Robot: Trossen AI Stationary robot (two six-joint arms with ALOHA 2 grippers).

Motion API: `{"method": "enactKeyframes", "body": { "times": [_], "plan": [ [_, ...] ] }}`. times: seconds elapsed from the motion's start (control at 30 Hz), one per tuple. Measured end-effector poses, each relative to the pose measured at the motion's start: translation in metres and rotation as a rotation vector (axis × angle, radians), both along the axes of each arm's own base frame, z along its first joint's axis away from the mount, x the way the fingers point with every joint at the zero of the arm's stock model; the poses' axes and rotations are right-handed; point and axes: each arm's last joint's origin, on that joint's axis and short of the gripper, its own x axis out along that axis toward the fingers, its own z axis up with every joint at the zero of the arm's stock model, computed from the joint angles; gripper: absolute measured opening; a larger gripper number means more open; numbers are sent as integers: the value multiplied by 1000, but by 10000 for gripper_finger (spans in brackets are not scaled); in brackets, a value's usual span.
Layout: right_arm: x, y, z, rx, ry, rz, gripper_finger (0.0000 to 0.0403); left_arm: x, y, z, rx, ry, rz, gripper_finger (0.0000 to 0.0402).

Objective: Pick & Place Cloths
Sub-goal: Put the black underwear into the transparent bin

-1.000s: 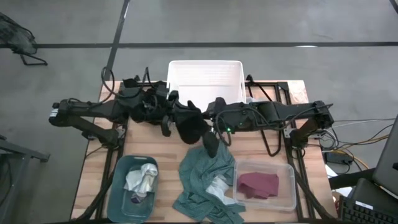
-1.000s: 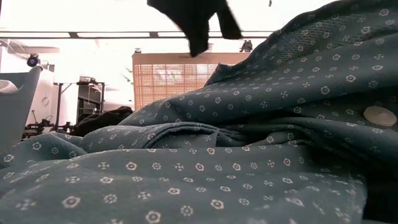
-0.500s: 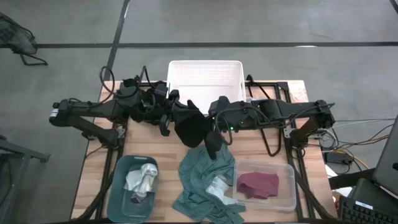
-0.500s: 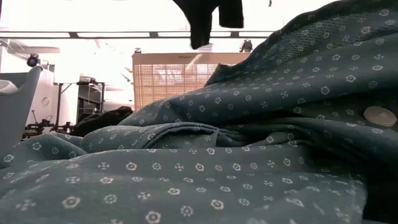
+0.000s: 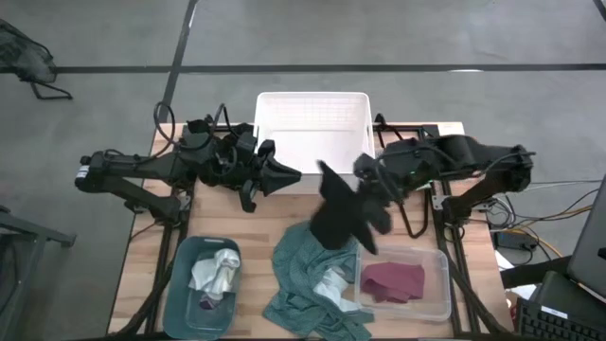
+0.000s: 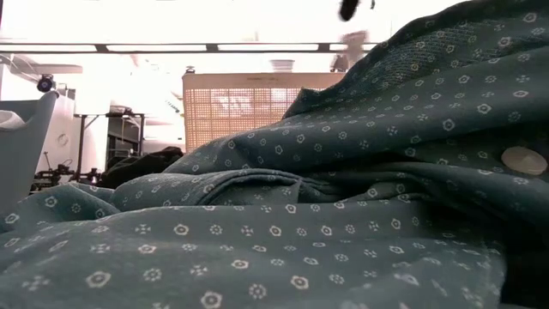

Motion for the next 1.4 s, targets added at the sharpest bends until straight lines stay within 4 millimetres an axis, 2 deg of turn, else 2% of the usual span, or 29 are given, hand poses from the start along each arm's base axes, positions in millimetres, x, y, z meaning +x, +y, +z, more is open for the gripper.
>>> {"method": "enactKeyframes", "body": {
  "times": [0.17,0.3,0.47,0.6,0.9,1.0,1.2,1.4],
  "plan": [
    [-31,12,-4,238,254,128,11,0,0,-1,36,2,7,55],
    [-49,29,-14,348,500,190,10,0,0,-1,80,-3,16,55],
    [-58,54,-30,346,729,266,10,0,0,-1,117,-6,24,55],
    [-51,65,-46,298,795,298,11,0,0,-1,132,-6,28,55],
    [-14,84,-107,204,836,410,9,0,0,-1,130,-3,27,55],
    [-8,87,-129,196,883,427,9,0,0,-1,114,-1,24,55],
    [-22,91,-174,260,1097,467,9,1,0,-4,98,29,18,55],
    [-41,91,-215,176,1253,403,20,2,0,-10,87,92,13,55]
  ]
}}
